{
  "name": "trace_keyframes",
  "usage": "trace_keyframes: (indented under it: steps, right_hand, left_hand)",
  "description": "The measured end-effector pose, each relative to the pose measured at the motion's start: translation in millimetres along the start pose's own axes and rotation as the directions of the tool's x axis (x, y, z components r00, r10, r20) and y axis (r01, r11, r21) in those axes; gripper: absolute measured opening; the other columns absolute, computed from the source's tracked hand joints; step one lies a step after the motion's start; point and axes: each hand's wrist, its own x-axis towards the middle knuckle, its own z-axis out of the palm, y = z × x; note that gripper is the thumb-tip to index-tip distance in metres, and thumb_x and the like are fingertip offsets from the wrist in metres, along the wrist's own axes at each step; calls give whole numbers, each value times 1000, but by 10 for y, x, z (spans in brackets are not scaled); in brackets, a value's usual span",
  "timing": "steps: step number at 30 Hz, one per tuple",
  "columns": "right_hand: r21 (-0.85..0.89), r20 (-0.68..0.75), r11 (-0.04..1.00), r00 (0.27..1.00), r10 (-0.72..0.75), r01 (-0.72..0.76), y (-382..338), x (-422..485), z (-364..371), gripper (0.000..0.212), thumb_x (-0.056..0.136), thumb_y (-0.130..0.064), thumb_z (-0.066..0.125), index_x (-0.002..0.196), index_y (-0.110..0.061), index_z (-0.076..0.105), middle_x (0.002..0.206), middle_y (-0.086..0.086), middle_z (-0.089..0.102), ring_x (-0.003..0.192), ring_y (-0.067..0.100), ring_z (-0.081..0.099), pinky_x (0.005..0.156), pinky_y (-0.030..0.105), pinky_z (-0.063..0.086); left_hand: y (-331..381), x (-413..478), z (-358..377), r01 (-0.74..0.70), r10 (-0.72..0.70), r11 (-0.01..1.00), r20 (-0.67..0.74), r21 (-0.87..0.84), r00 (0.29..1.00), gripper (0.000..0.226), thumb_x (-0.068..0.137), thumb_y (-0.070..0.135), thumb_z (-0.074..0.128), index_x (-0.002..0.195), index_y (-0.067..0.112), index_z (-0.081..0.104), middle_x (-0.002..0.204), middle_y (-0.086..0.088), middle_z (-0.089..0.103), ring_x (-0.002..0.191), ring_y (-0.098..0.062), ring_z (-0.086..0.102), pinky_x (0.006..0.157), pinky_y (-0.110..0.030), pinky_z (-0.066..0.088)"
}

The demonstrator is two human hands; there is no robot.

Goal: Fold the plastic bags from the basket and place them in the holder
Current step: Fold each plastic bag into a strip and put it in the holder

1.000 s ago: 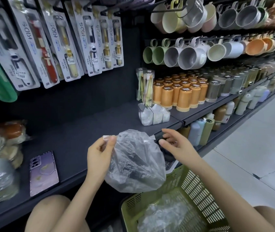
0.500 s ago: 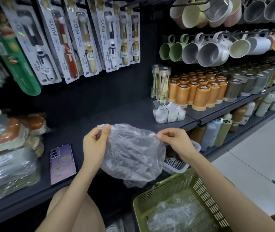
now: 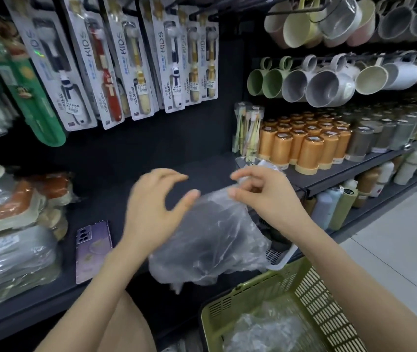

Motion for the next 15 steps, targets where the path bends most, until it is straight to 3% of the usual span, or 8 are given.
trace_keyframes:
  steps: [1,3,5,8,11,15]
  right_hand:
    - [39,21,999,1000,-15,14,-89,23,37,20,83,-12,73,99,-20,65,66,1,68,58,-2,56,65,9,43]
    - [100,32,994,999,-44,41,-203,55,80,22,85,-12,71,106,-17,65,71,3,71,61,0,60,64,11,44]
    - [132,4,989,998,-69,68,-221,47,83,22,90,-14,65,111,-20,63,76,6,73,69,8,66,70,20,50]
    - [222,-74,970,993,-88,103,-106,-74,8,19,96,-18,57,114,-17,64,88,3,74,84,12,68,83,25,53]
    - [187,-111,974,988,-111,131,144,-282,-127,24,94,-39,57,109,-23,67,102,-7,72,100,12,65,90,27,50]
    - [131,-23,983,991,-128,130,402,-499,-216,40,79,-59,61,114,-38,64,118,-13,62,115,10,55,97,23,41]
  left_hand:
    - [155,21,37,-38,49,988,73,-148,996,49,86,56,50,111,17,68,110,8,65,104,-11,59,92,-24,41]
    - [361,41,108,73,9,892,178,-446,984,29,91,42,61,105,19,70,102,13,69,98,-1,62,88,-19,46]
    - [436,64,160,179,-78,773,188,-609,979,14,92,28,63,96,17,71,91,13,71,86,2,63,78,-16,48]
    - [420,79,232,232,-204,682,124,-694,971,10,93,16,61,89,13,69,82,12,70,77,0,61,72,-15,46]
    - [327,81,303,282,-333,653,68,-703,940,12,95,18,58,87,16,67,78,15,66,75,1,58,72,-15,45]
    - [223,85,318,355,-485,525,72,-773,872,14,95,27,59,88,17,67,82,5,65,78,-10,57,76,-33,47]
